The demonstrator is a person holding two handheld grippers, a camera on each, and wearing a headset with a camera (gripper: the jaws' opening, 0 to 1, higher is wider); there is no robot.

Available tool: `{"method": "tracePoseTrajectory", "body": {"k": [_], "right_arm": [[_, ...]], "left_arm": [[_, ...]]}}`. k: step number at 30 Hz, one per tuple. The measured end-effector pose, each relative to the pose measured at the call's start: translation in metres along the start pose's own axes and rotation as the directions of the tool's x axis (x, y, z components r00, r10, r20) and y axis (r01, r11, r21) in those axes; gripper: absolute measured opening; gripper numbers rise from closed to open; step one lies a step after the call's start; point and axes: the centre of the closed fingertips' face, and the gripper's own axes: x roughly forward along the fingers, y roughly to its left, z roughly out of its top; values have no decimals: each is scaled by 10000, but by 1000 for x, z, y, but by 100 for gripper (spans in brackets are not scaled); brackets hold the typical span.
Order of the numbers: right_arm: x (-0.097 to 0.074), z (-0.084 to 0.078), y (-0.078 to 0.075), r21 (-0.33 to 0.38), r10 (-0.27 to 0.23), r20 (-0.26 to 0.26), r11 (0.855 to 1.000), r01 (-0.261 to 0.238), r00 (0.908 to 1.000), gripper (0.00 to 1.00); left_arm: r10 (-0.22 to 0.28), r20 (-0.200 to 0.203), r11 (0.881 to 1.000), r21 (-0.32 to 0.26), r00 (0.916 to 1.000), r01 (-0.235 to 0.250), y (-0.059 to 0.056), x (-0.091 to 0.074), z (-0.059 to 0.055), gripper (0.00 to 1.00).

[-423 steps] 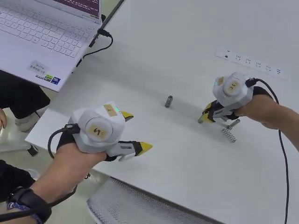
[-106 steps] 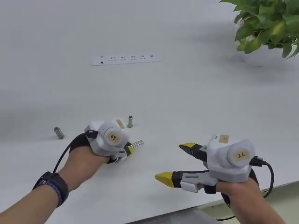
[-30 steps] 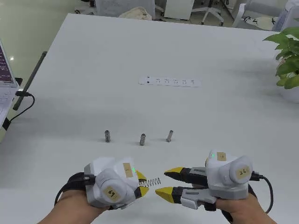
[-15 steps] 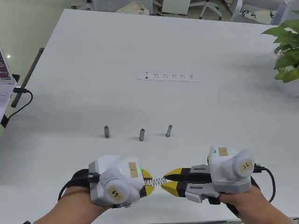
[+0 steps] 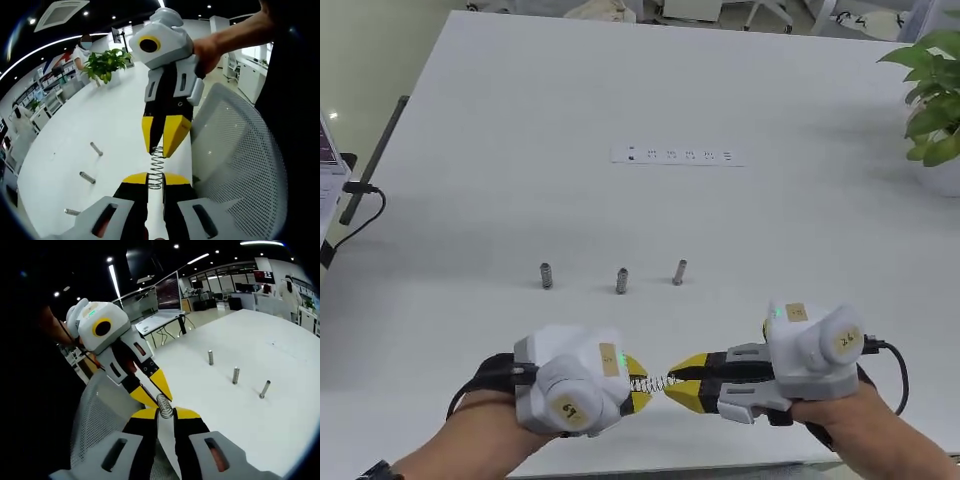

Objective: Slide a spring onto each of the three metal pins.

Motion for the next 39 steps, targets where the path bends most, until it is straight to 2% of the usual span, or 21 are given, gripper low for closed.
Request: {"method": "tracePoseTrajectory", "body": {"k": [2,8,14,21,33,39], "right_arm": [[0,2,2,50,88,66,9999,-89,9999,9],[0,6,2,70,-5,147,10000,4,9999,8],[0,5,1,-121,-198,-66,9997,197,9998,8],[-3,6,3,-187,-231,-121,9996,228,9997,8],[-4,20,3,-782,-365,-325,9964,339,9988,8],[-9,18,1,-1192,-448,-791,9922,352,9959,9]], "left_arm": [[20,-83,9999,147,10000,-19,0,1,-2,2],[81,-50,9999,62,10000,-81,3,3,-1,2],[41,37,10000,-82,10000,-40,3,8,-3,3],[-56,-169,10000,-9,9998,56,1,10,-10,3],[-231,212,9991,-337,9995,238,1,17,0,2],[-266,420,9977,-610,9988,292,2,21,5,2]]}}
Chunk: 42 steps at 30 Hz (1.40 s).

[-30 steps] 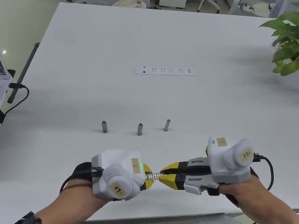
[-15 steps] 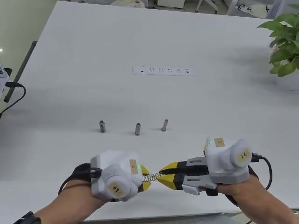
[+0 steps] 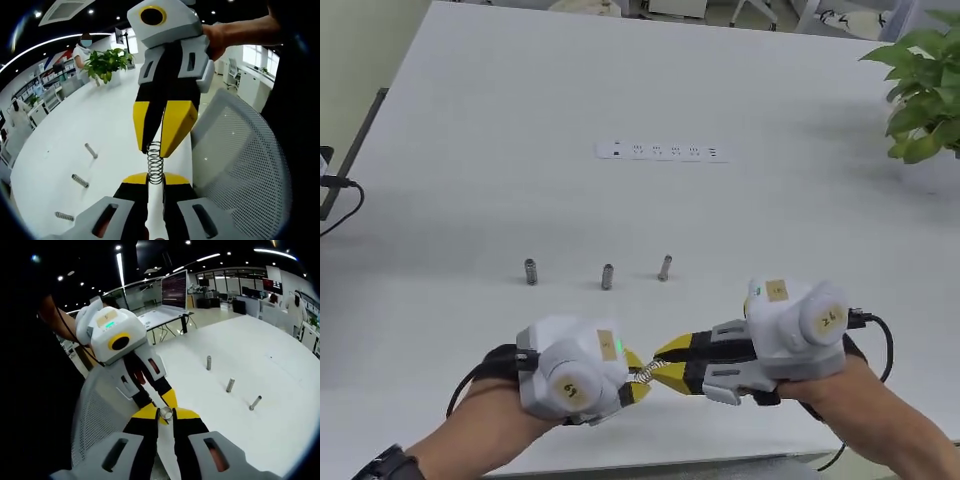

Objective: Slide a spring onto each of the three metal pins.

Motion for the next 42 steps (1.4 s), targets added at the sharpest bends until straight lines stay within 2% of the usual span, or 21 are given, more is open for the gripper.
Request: {"method": "tracePoseTrajectory", "body": {"k": [8,16,27,30,42], "right_arm": [[1,-7,1,-690,-8,-791,9976,-46,9969,9],[-1,-12,-1,-1096,-41,-1248,9939,-97,9922,11],[-8,-16,-3,-1924,-48,-2063,9807,-357,9785,18],[-7,-18,-4,-2235,-87,-2370,9736,-458,9715,19],[-1,-25,0,-2851,68,-3014,9536,-969,9535,18]], "left_arm": [[-119,185,9996,-237,9998,123,-3,5,6,2],[-76,227,9997,-220,9997,81,-3,5,5,2],[-113,201,9999,-61,9997,115,-4,4,7,2],[-166,210,9999,7,9996,166,-6,5,8,2],[-290,199,9994,213,9994,286,-9,6,11,2]]}}
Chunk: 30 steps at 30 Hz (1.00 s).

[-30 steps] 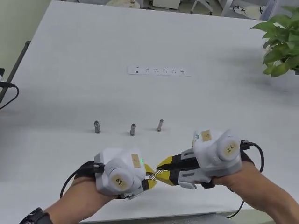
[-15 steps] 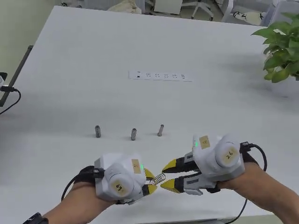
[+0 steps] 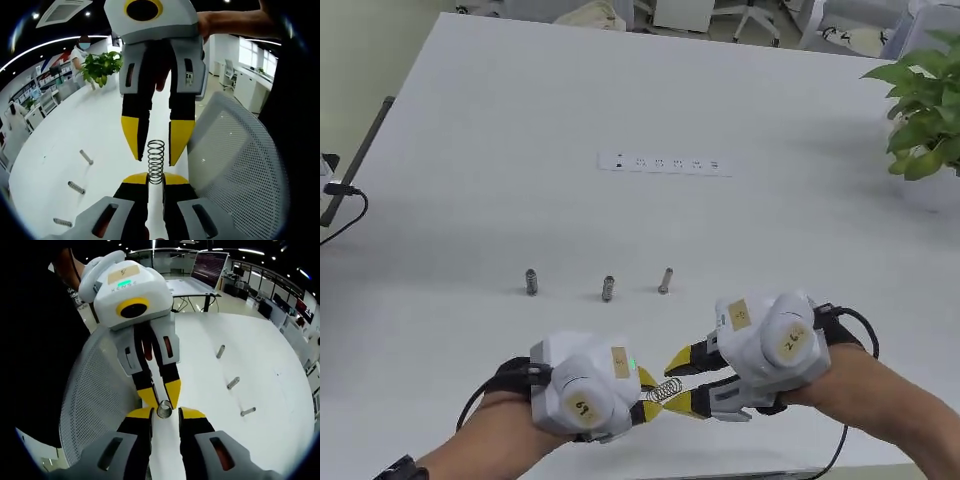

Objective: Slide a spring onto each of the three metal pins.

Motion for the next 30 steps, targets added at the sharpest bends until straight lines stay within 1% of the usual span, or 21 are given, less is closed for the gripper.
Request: {"method": "tracePoseTrajectory", "body": {"k": [7,10,11,13,18,20,22,24,25,26,27,30], "right_arm": [[4,-1,2,-223,124,-65,9997,-125,9999,16],[4,0,3,-318,193,-68,9993,-196,9998,10],[5,0,6,-339,328,-60,9989,-330,9994,9],[6,0,5,-454,292,-98,9985,-296,9995,9],[6,-1,6,-368,332,-61,9988,-334,9994,9],[7,-1,5,-355,278,-56,9990,-280,9996,9],[7,-2,5,-285,260,-33,9993,-261,9997,9],[6,-1,4,-249,251,7,9994,-251,9997,9],[6,-1,4,-221,228,30,9995,-228,9997,9],[5,-1,3,-211,205,43,9996,-204,9998,9],[5,-2,3,-181,168,57,9997,-167,9998,9],[3,-4,1,-48,94,129,9999,-93,9999,9]], "left_arm": [[-84,5,9999,77,10000,84,-2,1,1,2],[-131,-25,9998,142,9999,131,-4,1,1,2],[-138,-29,9998,144,9999,138,-4,1,1,2],[-172,-57,9997,156,9998,173,-5,1,0,2],[-247,-62,9996,143,9997,248,-6,2,-1,2],[-201,-79,9997,163,9998,202,-5,3,-2,3],[-66,-126,9998,187,9999,68,-3,3,-3,5],[-36,-193,9998,211,9998,40,-3,3,-5,8],[-95,-175,9999,74,9998,96,-3,3,-6,10],[-21,-158,10000,1,9999,21,-1,2,-6,12],[-89,-185,9999,-60,9998,88,-2,2,-7,14],[-35,-194,10000,-80,9998,33,0,0,-9,14]]}}
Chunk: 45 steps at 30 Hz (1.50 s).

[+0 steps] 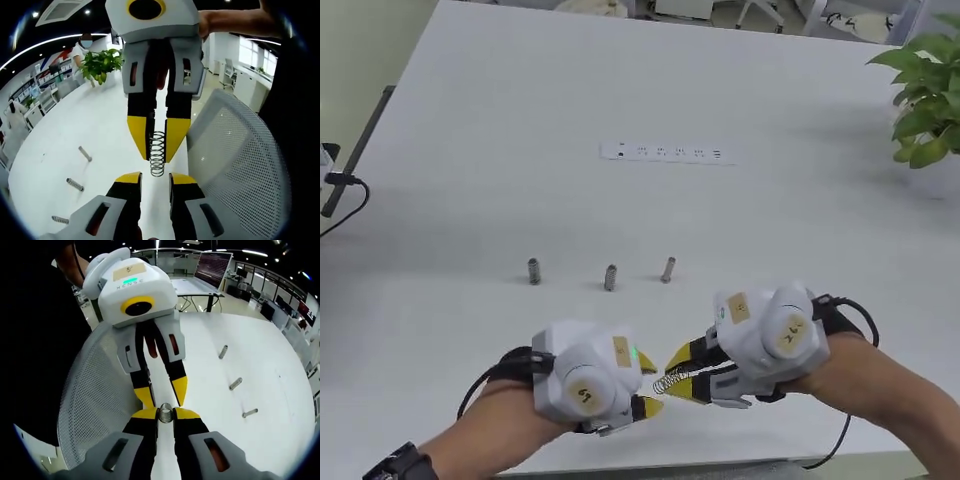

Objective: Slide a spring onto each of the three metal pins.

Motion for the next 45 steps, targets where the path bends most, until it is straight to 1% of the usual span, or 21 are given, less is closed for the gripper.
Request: {"method": "tracePoseTrajectory", "body": {"k": [2,5,11,12,14,17,18,20,24,25,29,31,38,44,45], "right_arm": [[0,-1,0,74,9,33,10000,-9,10000,9],[0,-4,0,96,-14,-26,10000,15,10000,9],[-1,-8,-3,287,-159,-16,9995,160,9999,9],[-2,-9,-4,326,-187,-15,9993,188,9998,9],[-2,-13,-6,424,-217,14,9989,216,9998,9],[-1,-19,-8,569,-278,-50,9980,280,9996,9],[-2,-20,-9,646,-299,-31,9975,301,9995,9],[-2,-22,-10,753,-353,0,9965,352,9994,9],[-3,-28,-15,897,-477,-95,9948,483,9988,9],[-3,-31,-18,917,-570,-147,9941,582,9983,9],[-4,-36,-24,942,-628,-240,9934,648,9977,9],[-4,-39,-28,962,-664,-281,9930,688,9974,9],[-7,-44,-46,999,-834,-429,9912,873,9956,9],[-9,-48,-59,967,-897,-543,9908,947,9945,9],[-9,-49,-63,950,-922,-589,9907,975,9940,9]], "left_arm": [[1,-16,10000,-32,10000,-1,1,-1,-1,14],[196,64,9993,-307,9998,-194,6,-4,-1,15],[430,114,9964,-730,9990,-421,10,-10,-6,17],[579,137,9949,-833,9982,-566,13,-12,-7,17],[719,154,9922,-1034,9973,-699,15,-14,-10,18],[990,329,9826,-1612,9945,-924,21,-20,-12,19],[1094,334,9800,-1710,9934,-1022,23,-22,-13,20],[1180,313,9776,-1791,9925,-1105,25,-25,-16,20],[1411,263,9710,-1985,9897,-1331,30,-32,-22,22],[1510,249,9679,-2070,9882,-1427,32,-34,-24,23],[1781,201,9579,-2321,9838,-1687,36,-42,-30,26],[1841,194,9544,-2424,9827,-1741,37,-44,-32,28],[2235,124,9393,-2699,9746,-2119,43,-55,-39,31],[2676,-3,9152,-3127,9635,-2543,50,-68,-50,35],[2801,-12,9070,-3272,9600,-2651,52,-72,-53,35]]}}
